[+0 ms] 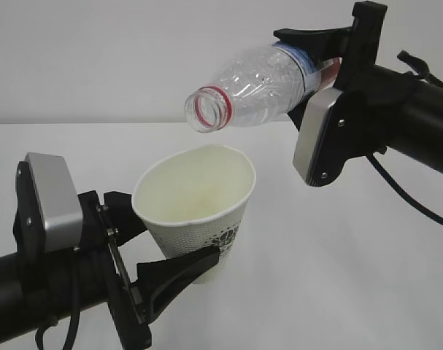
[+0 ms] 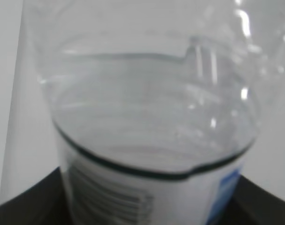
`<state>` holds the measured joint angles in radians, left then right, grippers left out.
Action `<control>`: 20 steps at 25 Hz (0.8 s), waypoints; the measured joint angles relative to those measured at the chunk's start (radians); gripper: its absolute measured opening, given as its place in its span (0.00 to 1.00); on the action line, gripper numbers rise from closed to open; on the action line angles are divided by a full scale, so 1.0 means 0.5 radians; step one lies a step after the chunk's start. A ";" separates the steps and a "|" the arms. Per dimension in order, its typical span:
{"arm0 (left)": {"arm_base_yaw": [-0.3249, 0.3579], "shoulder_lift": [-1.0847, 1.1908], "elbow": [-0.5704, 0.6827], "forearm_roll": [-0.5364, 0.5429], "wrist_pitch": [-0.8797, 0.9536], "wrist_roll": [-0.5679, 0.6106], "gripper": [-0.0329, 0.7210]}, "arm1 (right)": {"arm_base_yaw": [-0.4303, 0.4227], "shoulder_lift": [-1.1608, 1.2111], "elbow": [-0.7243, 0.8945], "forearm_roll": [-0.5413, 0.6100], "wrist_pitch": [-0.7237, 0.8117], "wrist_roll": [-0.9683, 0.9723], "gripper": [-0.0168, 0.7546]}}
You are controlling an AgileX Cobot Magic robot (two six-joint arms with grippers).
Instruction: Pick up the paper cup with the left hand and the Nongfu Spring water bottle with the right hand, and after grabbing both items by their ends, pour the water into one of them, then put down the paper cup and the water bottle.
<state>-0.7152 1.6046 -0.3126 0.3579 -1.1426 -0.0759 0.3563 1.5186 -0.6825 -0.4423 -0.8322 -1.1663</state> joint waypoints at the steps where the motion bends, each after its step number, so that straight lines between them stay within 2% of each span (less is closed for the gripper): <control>1: 0.000 0.000 0.000 0.000 0.000 0.000 0.72 | 0.000 0.000 0.000 0.000 0.000 -0.014 0.64; 20: 0.000 0.000 0.000 0.000 0.000 -0.045 0.72 | 0.000 0.000 0.000 0.008 0.000 -0.131 0.64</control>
<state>-0.7152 1.6046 -0.3126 0.3579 -1.1426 -0.0983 0.3563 1.5186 -0.6825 -0.4382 -0.8322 -1.2318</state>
